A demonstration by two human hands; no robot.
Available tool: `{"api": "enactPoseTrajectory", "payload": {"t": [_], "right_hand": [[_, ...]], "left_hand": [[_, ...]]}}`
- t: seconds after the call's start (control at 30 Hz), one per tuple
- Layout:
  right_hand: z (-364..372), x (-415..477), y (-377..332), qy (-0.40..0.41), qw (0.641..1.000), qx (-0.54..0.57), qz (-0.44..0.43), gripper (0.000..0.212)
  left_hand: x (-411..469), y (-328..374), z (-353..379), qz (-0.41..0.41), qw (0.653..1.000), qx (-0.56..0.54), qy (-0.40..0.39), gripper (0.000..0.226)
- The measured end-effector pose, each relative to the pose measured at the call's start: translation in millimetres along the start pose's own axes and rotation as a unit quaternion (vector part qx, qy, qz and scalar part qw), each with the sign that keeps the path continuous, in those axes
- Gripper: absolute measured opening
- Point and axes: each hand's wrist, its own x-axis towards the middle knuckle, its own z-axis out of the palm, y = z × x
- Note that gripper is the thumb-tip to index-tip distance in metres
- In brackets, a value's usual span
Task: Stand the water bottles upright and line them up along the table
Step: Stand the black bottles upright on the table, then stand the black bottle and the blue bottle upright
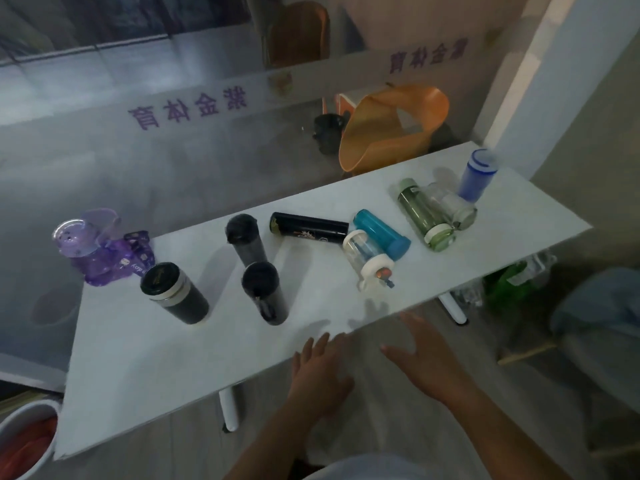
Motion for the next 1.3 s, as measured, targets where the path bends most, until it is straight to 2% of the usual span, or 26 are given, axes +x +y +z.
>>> {"api": "enactPoseTrajectory", "payload": {"t": [0.17, 0.4, 0.57, 0.7, 0.83, 1.0, 1.17, 1.3], "right_hand": [[-28, 10, 24, -0.009, 0.998, -0.054, -0.024, 0.071], [-47, 52, 32, -0.039, 0.998, -0.031, -0.037, 0.073], [-67, 107, 27, -0.050, 0.996, -0.068, -0.030, 0.073], [-90, 152, 20, -0.052, 0.992, -0.109, -0.023, 0.072], [-105, 187, 12, -0.062, 0.990, -0.127, -0.013, 0.071], [-105, 218, 5, -0.067, 0.994, -0.089, 0.008, 0.067], [-102, 239, 1, -0.091, 0.993, -0.082, -0.006, 0.068], [-106, 263, -11, -0.108, 0.990, -0.082, -0.033, 0.067]], "left_hand": [[22, 40, -15, -0.024, 0.997, -0.036, 0.059, 0.080], [93, 54, -78, -0.039, 0.991, 0.018, 0.127, 0.078], [185, 64, -123, -0.050, 0.990, 0.100, 0.082, 0.080], [260, 59, -142, -0.068, 0.991, 0.104, 0.042, 0.076], [307, 44, -143, -0.019, 0.981, 0.191, 0.032, 0.074], [342, 27, -136, 0.059, 0.949, 0.308, 0.000, 0.075], [358, 23, -145, 0.086, 0.947, 0.310, -0.010, 0.067], [355, 31, -175, 0.060, 0.970, 0.234, 0.010, 0.067]]}}
